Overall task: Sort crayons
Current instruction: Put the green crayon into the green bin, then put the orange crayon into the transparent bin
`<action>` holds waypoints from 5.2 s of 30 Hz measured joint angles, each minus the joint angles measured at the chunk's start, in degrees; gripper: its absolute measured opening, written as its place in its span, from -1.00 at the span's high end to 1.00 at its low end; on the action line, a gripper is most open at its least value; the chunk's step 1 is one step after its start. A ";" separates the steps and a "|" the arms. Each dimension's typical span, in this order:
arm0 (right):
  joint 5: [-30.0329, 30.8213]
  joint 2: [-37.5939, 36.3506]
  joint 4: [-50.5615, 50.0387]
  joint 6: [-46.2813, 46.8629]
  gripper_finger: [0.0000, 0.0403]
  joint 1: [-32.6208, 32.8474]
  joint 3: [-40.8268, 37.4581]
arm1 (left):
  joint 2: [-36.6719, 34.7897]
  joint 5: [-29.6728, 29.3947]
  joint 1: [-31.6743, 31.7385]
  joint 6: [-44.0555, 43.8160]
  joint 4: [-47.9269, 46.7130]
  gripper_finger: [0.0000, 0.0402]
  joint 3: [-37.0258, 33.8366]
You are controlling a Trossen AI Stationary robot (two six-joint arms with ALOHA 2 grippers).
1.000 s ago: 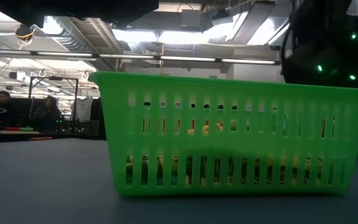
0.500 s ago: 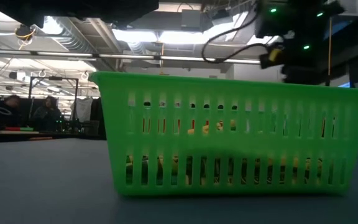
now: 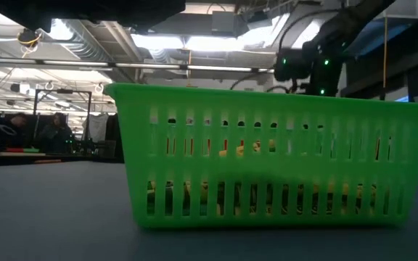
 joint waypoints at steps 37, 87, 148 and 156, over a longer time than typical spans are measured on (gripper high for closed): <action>-11.86 11.49 6.29 -20.92 0.95 -9.88 2.77 | 0.00 -0.46 0.02 0.07 0.00 0.36 0.02; -11.99 9.67 40.16 15.40 0.86 51.26 6.17 | 0.02 -2.91 -7.83 -15.91 -17.67 0.36 0.00; 10.18 -10.94 30.68 13.79 -0.22 51.25 -13.68 | 5.29 3.36 34.36 -31.23 -84.48 -0.18 28.72; 10.18 -10.94 30.76 14.36 -0.22 51.25 -13.66 | 5.29 2.24 34.38 -32.42 -84.60 -0.19 28.72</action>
